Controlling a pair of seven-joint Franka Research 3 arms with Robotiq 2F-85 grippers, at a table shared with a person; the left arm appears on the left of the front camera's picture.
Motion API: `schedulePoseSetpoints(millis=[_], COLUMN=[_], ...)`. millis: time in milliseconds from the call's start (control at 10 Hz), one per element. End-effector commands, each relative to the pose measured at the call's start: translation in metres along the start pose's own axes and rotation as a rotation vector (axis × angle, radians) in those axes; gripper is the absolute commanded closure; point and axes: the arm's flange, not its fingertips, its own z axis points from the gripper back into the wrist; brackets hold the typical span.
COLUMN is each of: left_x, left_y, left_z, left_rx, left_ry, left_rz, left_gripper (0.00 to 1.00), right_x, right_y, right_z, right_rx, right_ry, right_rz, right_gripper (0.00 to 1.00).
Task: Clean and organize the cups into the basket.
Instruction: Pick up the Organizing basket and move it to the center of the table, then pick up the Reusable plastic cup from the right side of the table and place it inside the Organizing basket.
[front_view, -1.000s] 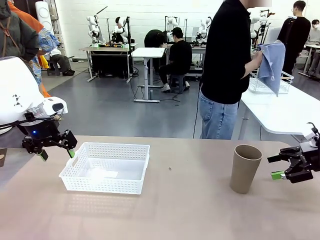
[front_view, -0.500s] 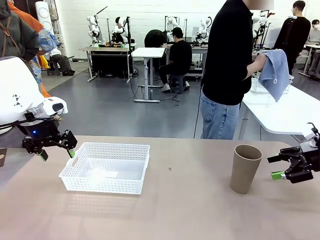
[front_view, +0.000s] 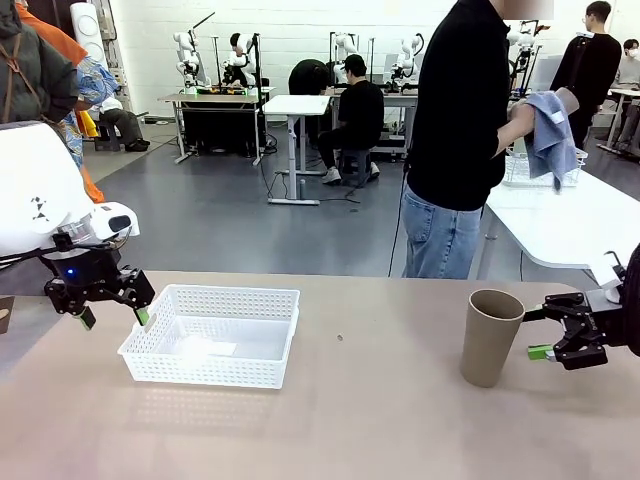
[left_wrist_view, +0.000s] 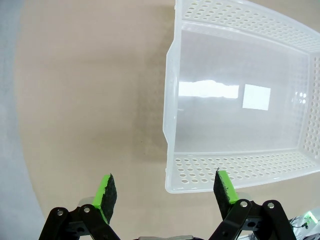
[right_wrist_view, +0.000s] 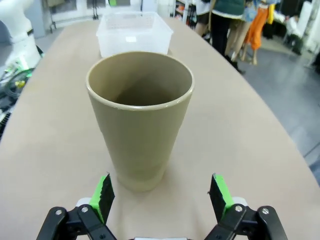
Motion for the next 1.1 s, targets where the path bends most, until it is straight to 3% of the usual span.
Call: schedulePoseSetpoints(millis=[0,500,1000], left_x=[0.012,0.038,0.024], left_y=[0.0,-0.021,-0.03], left_z=[-0.009,-0.045,-0.053], left_rx=[0.021,0.077,0.119], left_ry=[0.028,0.107,0.105], left_rz=[0.026,0.059,0.055], left_gripper=[0.0,0.0,0.0], right_x=[-0.015,-0.021,-0.022], right_y=[-0.015,-0.019,-0.017], right_z=[-0.004,-0.018,-0.046], right_rx=[0.003,0.073,0.14], right_ry=[-0.046,-0.056,-0.04], right_rz=[-0.007,-0.059,-0.081], right_gripper=[0.0,0.0,0.0])
